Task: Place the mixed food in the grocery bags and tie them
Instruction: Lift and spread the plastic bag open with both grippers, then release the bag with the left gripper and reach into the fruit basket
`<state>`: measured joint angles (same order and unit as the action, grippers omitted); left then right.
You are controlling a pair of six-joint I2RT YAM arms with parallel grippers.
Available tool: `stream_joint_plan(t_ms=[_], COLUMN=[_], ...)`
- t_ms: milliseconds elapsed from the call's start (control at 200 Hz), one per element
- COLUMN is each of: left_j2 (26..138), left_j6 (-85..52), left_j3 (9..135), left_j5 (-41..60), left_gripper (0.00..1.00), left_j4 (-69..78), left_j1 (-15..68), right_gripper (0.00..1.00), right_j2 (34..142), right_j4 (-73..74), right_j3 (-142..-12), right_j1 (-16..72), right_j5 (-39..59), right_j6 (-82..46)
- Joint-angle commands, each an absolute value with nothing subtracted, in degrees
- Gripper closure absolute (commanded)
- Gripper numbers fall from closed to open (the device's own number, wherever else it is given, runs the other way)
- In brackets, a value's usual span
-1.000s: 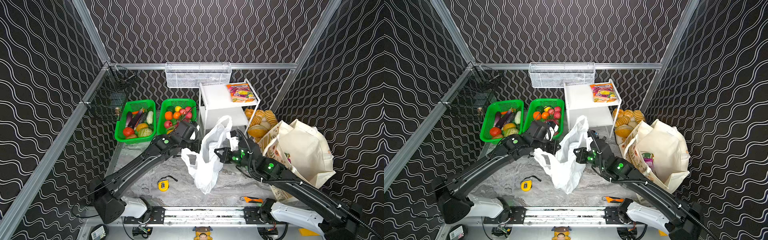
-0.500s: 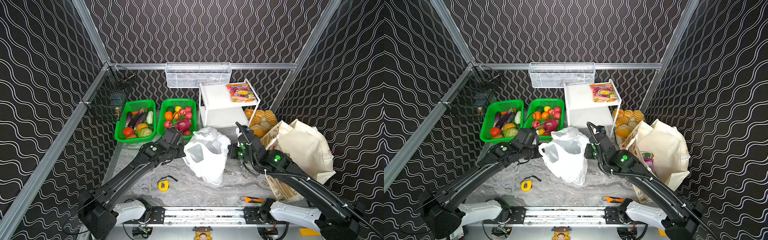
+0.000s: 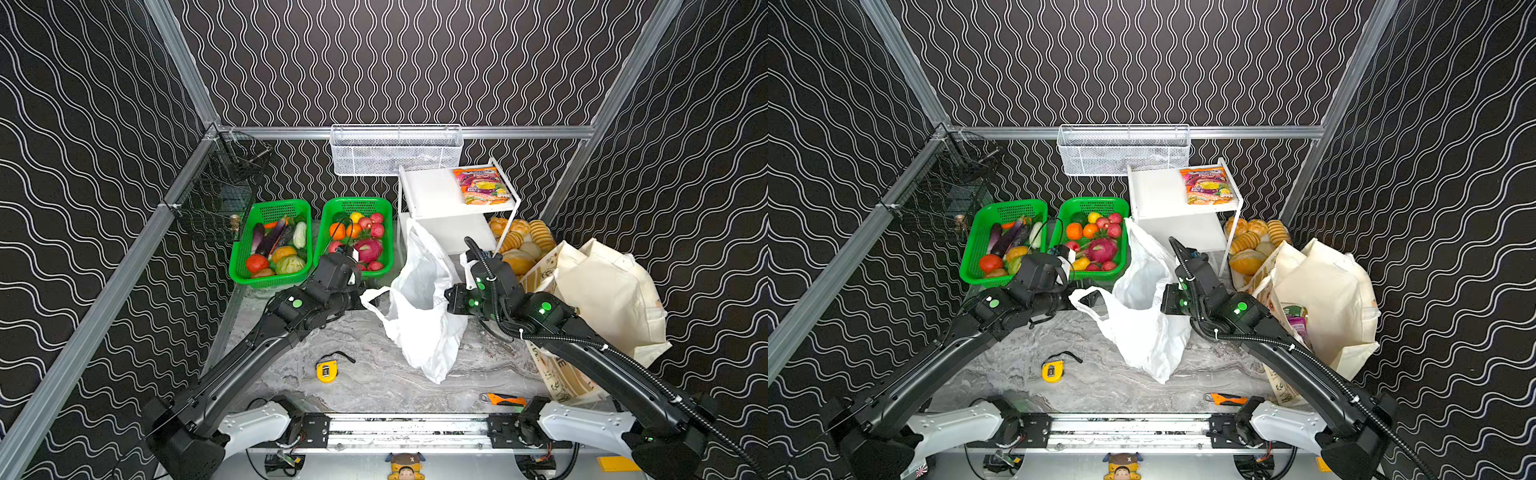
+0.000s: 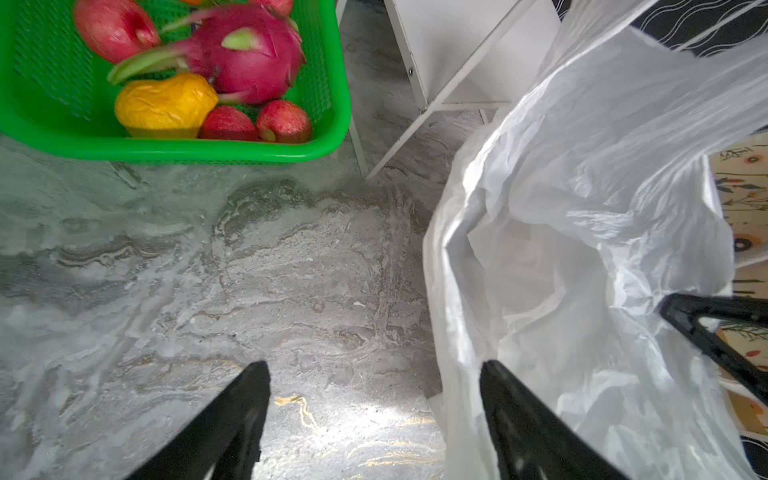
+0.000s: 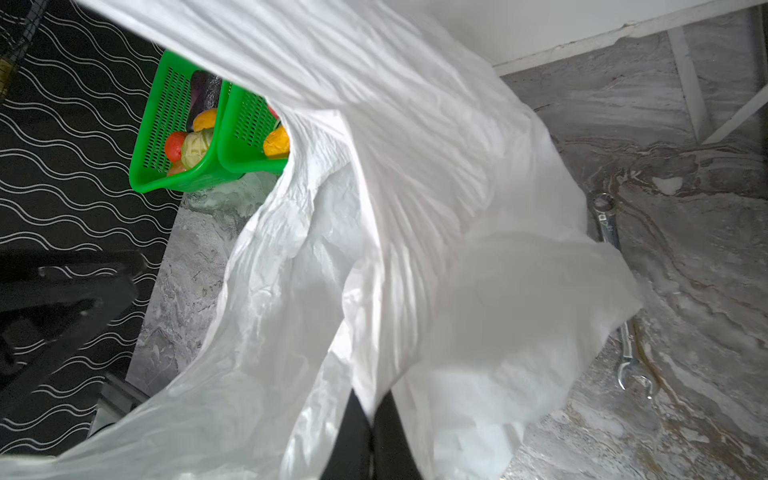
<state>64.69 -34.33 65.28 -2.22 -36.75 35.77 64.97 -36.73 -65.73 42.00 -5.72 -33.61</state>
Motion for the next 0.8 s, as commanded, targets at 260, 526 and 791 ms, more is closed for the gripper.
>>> stream_joint_plan(t_ms=[260, 526, 791], left_j2=[78.5, 101.7, 116.2], left_j6=[-27.2, -22.5, -21.5], left_j3=[72.3, 86.5, 96.1], left_j5=[-0.5, 1.1, -1.3], left_gripper=[0.19, 0.3, 0.34], left_j4=[-36.6, -33.9, -40.7], left_j1=[20.2, 17.4, 16.9], right_gripper=[1.0, 1.0, 1.0], right_j2=[63.1, 62.7, 60.0], right_j4=[-30.9, -29.1, -24.0], right_j3=[-63.2, -62.3, -59.7], right_j1=[40.6, 40.5, 40.4], right_j5=[-1.9, 1.1, 7.0], right_j6=[-32.6, -33.0, -31.0])
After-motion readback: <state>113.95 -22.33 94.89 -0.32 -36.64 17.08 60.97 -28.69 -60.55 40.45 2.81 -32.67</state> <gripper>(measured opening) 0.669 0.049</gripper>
